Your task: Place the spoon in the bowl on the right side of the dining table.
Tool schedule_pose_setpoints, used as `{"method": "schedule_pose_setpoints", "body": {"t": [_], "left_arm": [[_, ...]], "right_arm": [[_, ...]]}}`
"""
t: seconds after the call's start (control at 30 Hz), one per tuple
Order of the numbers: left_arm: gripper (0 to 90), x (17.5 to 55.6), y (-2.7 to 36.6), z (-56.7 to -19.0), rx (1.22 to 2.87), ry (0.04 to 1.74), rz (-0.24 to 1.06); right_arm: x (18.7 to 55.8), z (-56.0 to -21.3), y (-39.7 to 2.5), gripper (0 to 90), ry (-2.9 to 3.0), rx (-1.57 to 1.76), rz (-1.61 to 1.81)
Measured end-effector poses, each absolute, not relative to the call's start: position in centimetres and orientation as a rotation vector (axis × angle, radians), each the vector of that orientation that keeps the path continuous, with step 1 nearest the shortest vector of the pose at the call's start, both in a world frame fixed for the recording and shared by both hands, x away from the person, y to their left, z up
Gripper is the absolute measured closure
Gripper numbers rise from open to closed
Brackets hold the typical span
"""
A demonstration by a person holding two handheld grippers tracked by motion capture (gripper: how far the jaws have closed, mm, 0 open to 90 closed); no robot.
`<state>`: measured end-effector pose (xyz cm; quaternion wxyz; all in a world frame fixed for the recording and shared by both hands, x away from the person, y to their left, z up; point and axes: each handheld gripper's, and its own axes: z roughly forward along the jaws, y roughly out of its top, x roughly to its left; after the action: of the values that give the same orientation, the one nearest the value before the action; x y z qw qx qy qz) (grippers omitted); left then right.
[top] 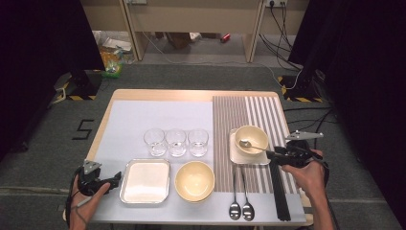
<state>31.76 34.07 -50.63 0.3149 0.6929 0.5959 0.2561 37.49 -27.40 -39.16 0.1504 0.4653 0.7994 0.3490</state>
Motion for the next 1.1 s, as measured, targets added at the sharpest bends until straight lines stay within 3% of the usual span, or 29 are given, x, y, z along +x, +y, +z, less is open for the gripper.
{"method": "schedule_pose_setpoints", "body": {"t": [0.57, 0.87, 1.1], "left_arm": [[11.2, 31.8, 34.1, -50.6, 1.825, 1.570, 0.675], [11.2, 31.8, 34.1, -50.6, 1.829, 1.571, 0.671], [11.2, 31.8, 34.1, -50.6, 1.826, 1.570, 0.676]], "right_arm": [[35.7, -38.8, -24.9, 53.4, 2.344, 1.239, 1.052], [36.2, -36.8, -27.3, 51.7, 2.229, 1.304, 1.134], [36.9, -38.1, -28.5, 51.9, 2.218, 1.379, 1.056]]}}
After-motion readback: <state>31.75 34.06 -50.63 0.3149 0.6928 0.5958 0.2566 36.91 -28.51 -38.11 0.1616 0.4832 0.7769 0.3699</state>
